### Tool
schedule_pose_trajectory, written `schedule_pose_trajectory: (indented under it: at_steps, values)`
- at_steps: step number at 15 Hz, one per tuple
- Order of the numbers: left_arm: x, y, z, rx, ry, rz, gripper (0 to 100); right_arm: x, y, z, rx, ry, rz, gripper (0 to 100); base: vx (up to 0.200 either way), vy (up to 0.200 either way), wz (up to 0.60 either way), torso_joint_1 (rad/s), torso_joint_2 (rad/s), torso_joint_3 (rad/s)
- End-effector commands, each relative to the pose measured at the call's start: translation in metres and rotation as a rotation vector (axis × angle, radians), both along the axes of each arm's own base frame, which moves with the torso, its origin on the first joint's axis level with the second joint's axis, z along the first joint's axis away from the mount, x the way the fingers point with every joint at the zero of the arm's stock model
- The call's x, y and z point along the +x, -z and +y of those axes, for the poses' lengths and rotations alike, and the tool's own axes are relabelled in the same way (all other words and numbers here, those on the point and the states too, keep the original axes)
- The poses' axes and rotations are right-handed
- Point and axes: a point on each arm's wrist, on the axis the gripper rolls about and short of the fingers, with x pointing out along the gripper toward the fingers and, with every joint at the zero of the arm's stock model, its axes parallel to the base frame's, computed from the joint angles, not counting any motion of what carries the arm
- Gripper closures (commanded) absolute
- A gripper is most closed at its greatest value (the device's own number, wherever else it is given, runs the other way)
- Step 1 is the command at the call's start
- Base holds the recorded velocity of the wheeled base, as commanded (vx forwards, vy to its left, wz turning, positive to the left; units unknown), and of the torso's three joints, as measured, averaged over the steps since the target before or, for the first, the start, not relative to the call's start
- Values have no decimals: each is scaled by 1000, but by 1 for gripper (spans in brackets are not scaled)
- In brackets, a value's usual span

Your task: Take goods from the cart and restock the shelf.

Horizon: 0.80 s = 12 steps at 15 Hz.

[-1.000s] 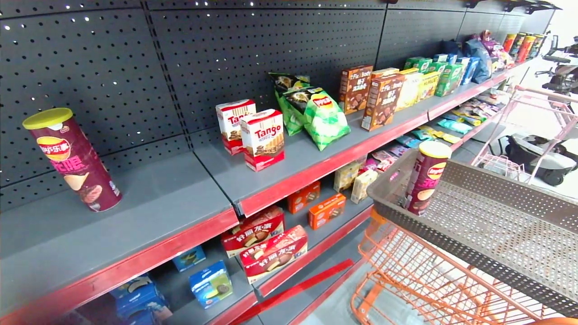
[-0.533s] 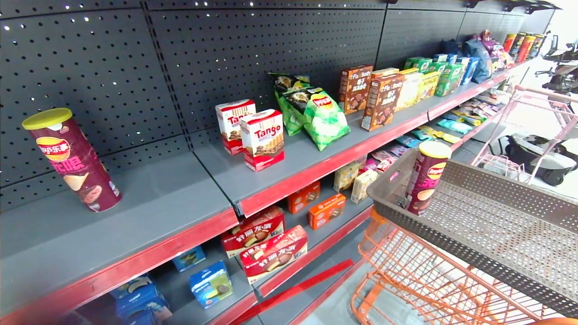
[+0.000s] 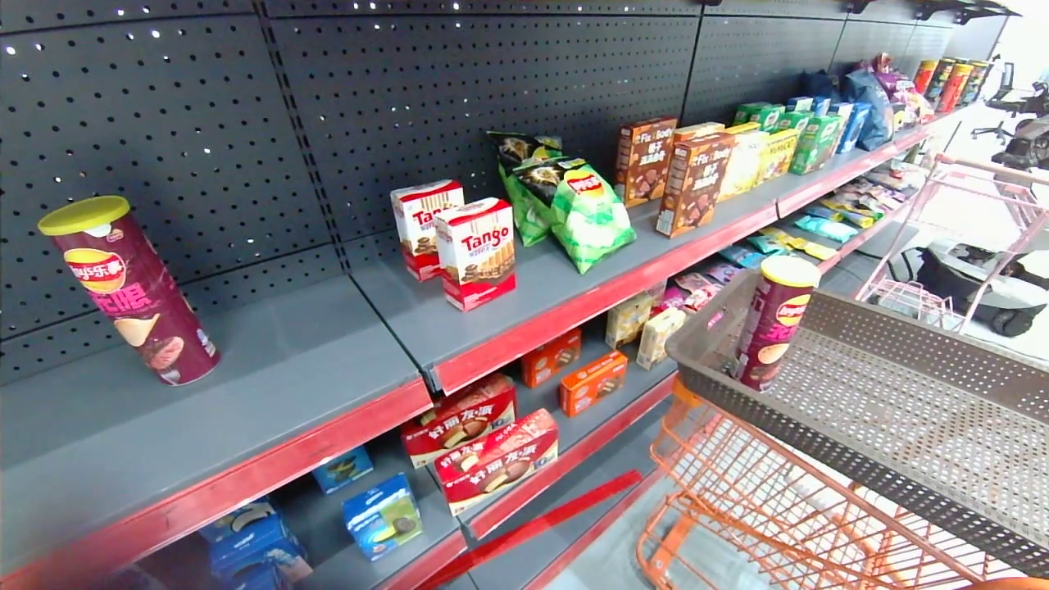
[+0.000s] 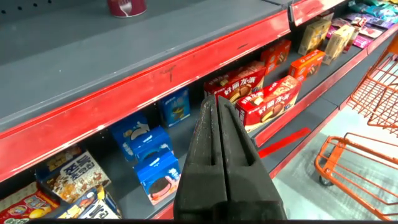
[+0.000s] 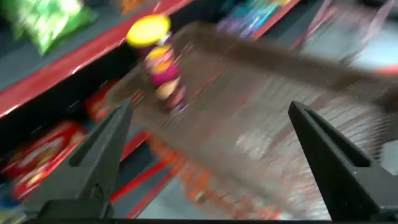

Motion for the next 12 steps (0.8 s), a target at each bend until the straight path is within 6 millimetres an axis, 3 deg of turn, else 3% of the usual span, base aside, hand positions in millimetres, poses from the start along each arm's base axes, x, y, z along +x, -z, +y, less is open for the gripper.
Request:
schedule_pose_trajectory:
  at_steps: [1,5,8,11,12]
  values:
    - [0,0,0,0,0,1,100,45,32,21,100,-130,210,0,0,0,0,0,0,0]
    - [0,0,0,-2,0,1,100,92,55,27,-113,-20,311,0,0,0,0,0,0,0]
    - [0,0,0,0,0,1,100,133,74,5,-285,117,433,0,0,0,0,0,0,0]
    - [0,0,0,0,0,1,100,148,87,0,-360,128,515,0,0,0,0,0,0,0]
    - [0,0,0,0,0,1,100,148,90,-5,-559,228,602,0,0,0,0,0,0,0]
